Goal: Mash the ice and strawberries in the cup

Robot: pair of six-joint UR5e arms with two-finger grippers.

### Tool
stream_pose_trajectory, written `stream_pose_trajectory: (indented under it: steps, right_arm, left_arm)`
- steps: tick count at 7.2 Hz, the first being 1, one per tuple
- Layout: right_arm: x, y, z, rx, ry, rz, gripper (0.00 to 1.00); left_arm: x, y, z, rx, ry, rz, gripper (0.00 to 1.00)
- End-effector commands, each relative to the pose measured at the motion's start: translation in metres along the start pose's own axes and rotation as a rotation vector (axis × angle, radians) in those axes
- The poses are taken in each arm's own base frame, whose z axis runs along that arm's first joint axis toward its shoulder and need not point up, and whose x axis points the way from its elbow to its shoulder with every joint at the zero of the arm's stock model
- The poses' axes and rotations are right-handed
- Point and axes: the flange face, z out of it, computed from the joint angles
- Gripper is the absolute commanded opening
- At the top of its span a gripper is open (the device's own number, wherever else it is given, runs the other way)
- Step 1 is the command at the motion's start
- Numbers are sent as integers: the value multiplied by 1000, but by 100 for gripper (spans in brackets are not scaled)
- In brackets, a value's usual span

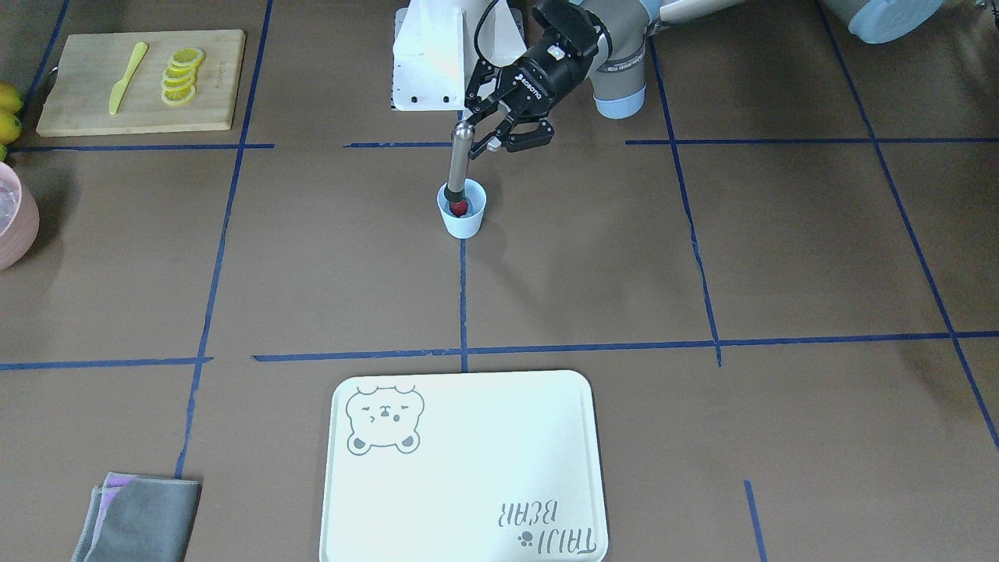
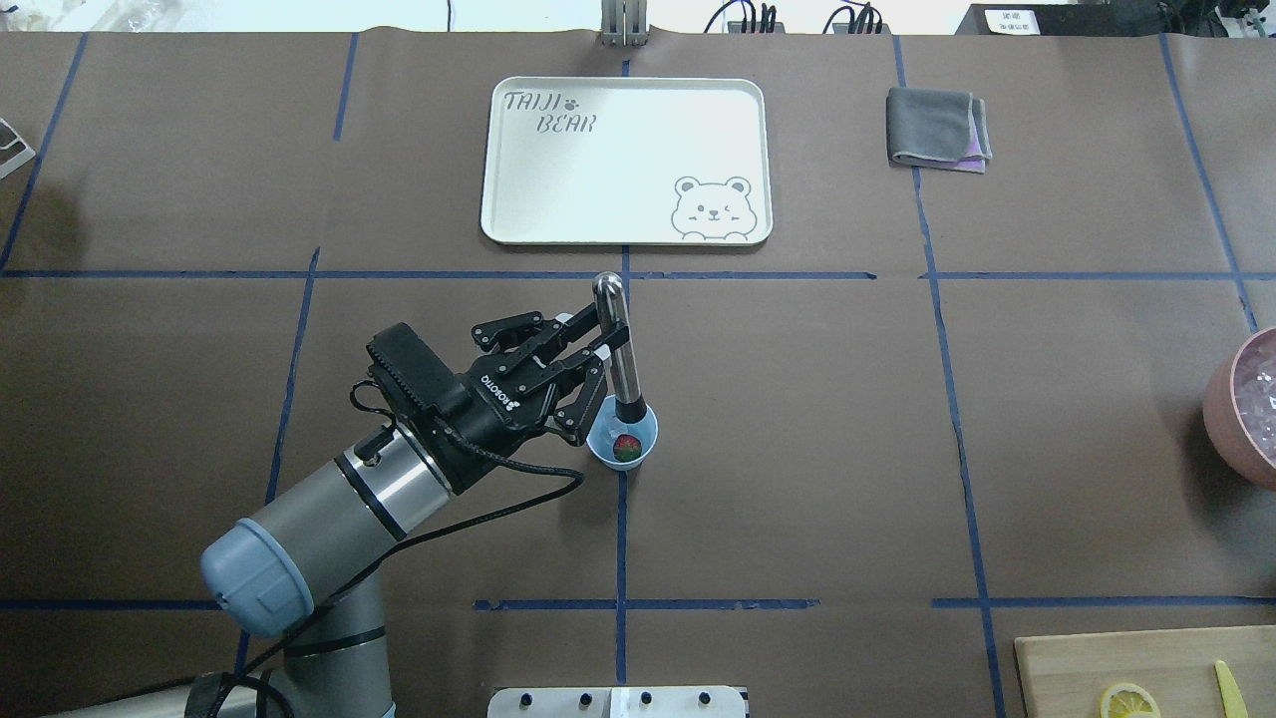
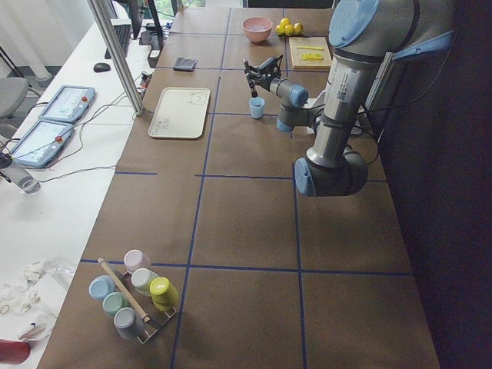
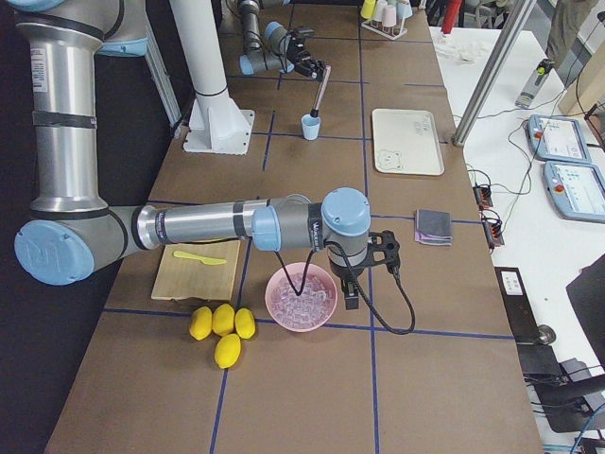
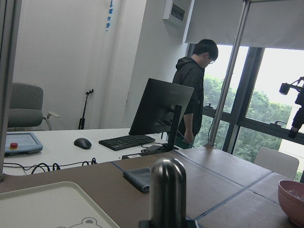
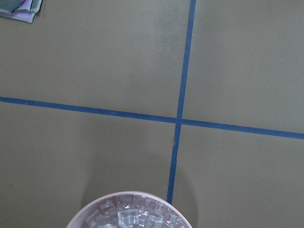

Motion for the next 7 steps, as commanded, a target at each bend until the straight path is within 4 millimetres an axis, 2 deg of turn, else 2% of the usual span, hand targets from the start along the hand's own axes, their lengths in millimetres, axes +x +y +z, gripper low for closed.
stream_pose_trajectory:
  steps: [1,7]
  right_arm:
    - [0,0,0,0,0,0,99]
    - [2,0,1,-3,1,2,99]
  left_arm:
    - [-3,6,-2,-12,-4,6,0]
    - [-5,26,-2,-46,-13,19,0]
